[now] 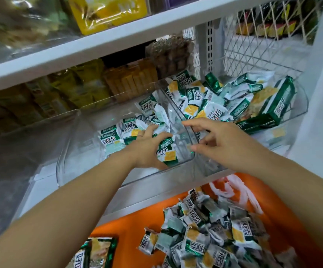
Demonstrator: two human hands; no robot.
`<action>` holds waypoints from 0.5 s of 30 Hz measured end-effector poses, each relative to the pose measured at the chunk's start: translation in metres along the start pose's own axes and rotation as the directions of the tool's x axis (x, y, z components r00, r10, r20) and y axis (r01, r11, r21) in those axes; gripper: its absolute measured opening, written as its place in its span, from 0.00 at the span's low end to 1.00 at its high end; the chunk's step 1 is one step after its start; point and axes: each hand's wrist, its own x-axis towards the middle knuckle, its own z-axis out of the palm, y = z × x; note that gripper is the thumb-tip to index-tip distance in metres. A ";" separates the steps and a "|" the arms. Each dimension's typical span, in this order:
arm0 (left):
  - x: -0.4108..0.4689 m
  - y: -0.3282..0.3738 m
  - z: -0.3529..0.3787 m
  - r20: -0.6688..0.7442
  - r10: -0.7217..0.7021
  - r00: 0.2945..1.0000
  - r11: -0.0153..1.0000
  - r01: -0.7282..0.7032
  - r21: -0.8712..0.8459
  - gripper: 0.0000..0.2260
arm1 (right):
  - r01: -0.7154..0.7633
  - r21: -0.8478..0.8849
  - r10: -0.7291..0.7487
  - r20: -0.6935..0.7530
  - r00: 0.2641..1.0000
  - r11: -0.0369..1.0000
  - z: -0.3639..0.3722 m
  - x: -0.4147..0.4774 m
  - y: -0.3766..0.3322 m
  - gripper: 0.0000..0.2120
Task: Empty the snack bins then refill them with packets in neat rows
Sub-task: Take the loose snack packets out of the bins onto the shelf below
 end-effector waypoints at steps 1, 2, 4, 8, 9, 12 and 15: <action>0.001 0.000 0.000 -0.023 -0.001 1.000 1.000 0.001 0.031 0.41 | -0.003 0.004 0.003 0.000 1.000 1.000 0.000 0.000 0.000 0.26; 0.002 -0.001 0.000 -0.045 0.001 0.999 0.999 0.001 0.054 0.40 | -0.008 0.008 0.008 0.001 1.000 1.000 0.000 0.000 0.000 0.26; 0.005 -0.007 -0.003 -0.084 0.004 0.996 0.999 -0.001 0.034 0.38 | -0.011 0.012 0.011 0.002 1.000 1.000 0.000 -0.001 0.001 0.26; 0.003 -0.020 -0.015 -0.139 0.018 0.990 0.990 -0.038 -0.139 0.30 | -0.020 0.023 0.020 0.006 1.000 1.000 0.001 -0.001 0.001 0.26; 0.003 -0.021 -0.017 -0.143 0.022 0.989 0.987 -0.045 -0.157 0.28 | -0.021 0.025 0.021 0.006 1.000 0.999 0.001 -0.001 0.001 0.26; 0.004 -0.020 -0.018 -0.149 0.059 0.987 0.991 -0.076 -0.112 0.27 | -0.024 0.015 0.024 0.006 1.000 1.000 0.000 -0.002 0.000 0.26; 0.009 -0.021 -0.018 -0.173 0.122 0.977 0.989 -0.135 -0.064 0.29 | -0.024 0.020 0.024 0.007 1.000 0.999 0.000 -0.003 -0.002 0.26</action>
